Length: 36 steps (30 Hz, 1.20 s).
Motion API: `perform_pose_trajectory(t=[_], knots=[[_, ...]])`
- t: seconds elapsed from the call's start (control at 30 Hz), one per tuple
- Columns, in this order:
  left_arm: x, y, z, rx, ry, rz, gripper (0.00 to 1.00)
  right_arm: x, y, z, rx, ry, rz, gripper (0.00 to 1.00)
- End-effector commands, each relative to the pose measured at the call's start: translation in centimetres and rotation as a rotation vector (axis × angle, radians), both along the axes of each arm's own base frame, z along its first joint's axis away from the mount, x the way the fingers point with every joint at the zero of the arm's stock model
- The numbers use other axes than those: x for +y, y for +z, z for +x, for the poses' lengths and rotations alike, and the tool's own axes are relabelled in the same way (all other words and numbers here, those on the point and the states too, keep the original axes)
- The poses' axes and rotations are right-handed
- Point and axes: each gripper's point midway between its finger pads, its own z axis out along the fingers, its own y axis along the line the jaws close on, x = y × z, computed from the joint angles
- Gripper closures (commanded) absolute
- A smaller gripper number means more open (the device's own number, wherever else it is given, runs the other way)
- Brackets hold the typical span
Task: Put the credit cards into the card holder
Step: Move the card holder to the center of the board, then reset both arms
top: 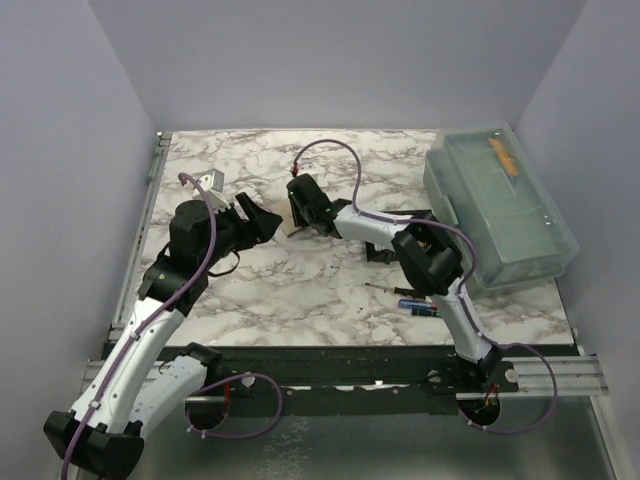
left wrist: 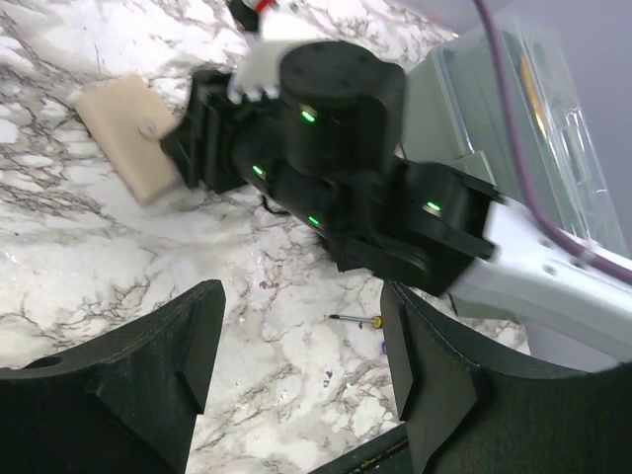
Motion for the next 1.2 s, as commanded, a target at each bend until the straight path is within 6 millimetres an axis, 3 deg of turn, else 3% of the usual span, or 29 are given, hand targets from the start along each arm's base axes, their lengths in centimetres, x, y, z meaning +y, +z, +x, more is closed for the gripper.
perform_pose_trajectory(t=[0.0, 0.07, 0.13, 0.23, 0.27, 0.3, 0.4, 0.57, 0.67, 0.73, 0.87, 1.0, 1.17], knots=[[1.8, 2.8, -0.7, -0.081, 0.065, 0.02, 0.29, 1.8, 1.3, 9.2, -0.266, -0.119, -0.089, 0.61], [1.9, 3.6, -1.0, -0.097, 0.065, 0.009, 0.29, 3.9, 3.7, 11.7, -0.328, -0.097, -0.08, 0.57], [2.1, 4.3, -1.3, -0.111, 0.066, 0.007, 0.29, 5.5, 6.4, 12.7, -0.362, -0.065, -0.048, 0.49], [2.4, 5.4, -1.5, -0.145, 0.075, 0.013, 0.28, 5.8, 10.8, 11.6, -0.4, -0.045, -0.003, 0.31], [2.6, 5.8, -1.5, -0.155, 0.081, 0.013, 0.27, 5.3, 14.4, 10.7, -0.438, -0.046, 0.03, 0.24], [2.7, 6.2, -1.5, -0.165, 0.086, 0.012, 0.26, 4.8, 15.7, 9.6, -0.444, -0.038, 0.036, 0.19], [2.9, 8.0, -1.4, -0.201, 0.1, 0.001, 0.25, 2.5, 19.8, 5.6, -0.402, -0.003, 0.062, 0.16], [3.2, 11.7, -1.2, -0.3, 0.107, -0.002, 0.21, -3.9, 26.5, -1.1, -0.38, 0.005, 0.081, 0.11], [3.5, 14.4, -1.2, -0.383, 0.118, 0.001, 0.17, -7.7, 31.2, -5.0, -0.435, 0.028, 0.121, 0.09], [3.7, 16.3, -1.3, -0.444, 0.12, 0.003, 0.15, -10.2, 34.6, -7.3, -0.497, 0.033, 0.167, 0.02], [3.9, 19.5, -1.5, -0.55, 0.124, 0.007, 0.12, -15.2, 41.7, -11.9, -0.658, 0.042, 0.262, 0.0], [4.6, 22.2, -1.6, -0.639, 0.16, 0.001, 0.09, -19.3, 47.2, -15.4, -0.797, 0.03, 0.335, 0.0], [4.8, 24.5, -1.8, -0.719, 0.165, 0.008, 0.07, -22.6, 50.8, -17.7, -0.9, -0.002, 0.374, 0.0]])
